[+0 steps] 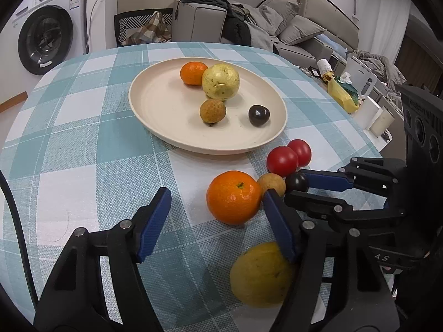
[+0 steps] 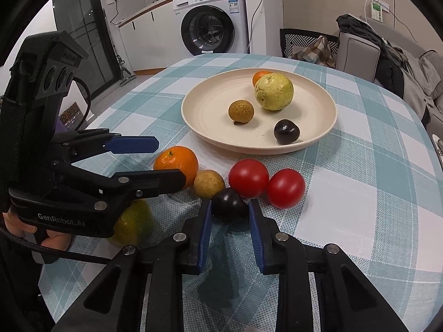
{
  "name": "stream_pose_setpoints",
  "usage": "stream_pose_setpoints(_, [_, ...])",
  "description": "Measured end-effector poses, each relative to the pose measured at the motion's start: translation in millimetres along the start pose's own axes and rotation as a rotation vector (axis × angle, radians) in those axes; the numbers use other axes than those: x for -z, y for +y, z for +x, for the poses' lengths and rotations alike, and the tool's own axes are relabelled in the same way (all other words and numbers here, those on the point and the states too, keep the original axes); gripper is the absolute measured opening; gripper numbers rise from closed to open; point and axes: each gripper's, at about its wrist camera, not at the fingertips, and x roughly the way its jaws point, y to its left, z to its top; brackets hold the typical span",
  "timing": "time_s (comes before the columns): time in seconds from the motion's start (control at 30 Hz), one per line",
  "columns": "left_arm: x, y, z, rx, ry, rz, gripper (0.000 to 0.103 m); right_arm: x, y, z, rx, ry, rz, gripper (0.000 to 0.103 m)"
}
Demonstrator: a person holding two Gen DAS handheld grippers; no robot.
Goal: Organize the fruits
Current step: 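Grasp the large mandarin with the left tool while the right tool grasps a dark plum, then carry the mandarin with the left tool while the right tool carries the plum to the plate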
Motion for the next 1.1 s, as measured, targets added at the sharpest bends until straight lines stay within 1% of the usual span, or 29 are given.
stream_pose_setpoints(0.1, [-0.3,-1.0,0.5,0.005,0.0,0.002,0.066,0.9,0.1,-2.5,0.002,-0.005,-0.002,0.027])
stream_pose_setpoints(0.17, [-0.5,0.2,1.0,0.021,0.003,-0.007,0.062,1.0,0.7,-4.8,0.007,-0.01,-0.005,0.027])
stream_pose_setpoints(0.27, [-0.8,1.0,0.7,0.041,0.002,-0.014,0.053,0.5,0.2,-8.7,0.007,-0.019,-0.004,0.027])
stream_pose_setpoints(0.33, [-0.7,1.4,0.7,0.071,0.002,-0.02,0.044,-0.5,-0.7,-11.1,0.008,-0.025,-0.002,0.027])
stream_pose_setpoints(0.4, [-0.9,2.3,0.9,0.097,0.002,-0.028,0.039,-1.5,-1.7,-13.4,0.006,-0.031,0.001,0.027])
stream_pose_setpoints(0.83, [-0.3,3.0,-2.5,0.086,-0.012,-0.027,0.038,-1.5,-3.7,-15.0,0.01,-0.042,0.004,0.027])
stream_pose_setpoints(1.1, [-3.4,8.5,-12.6,0.101,-0.058,-0.053,0.038,-1.8,-5.5,-20.5,0.017,-0.075,0.014,0.027])
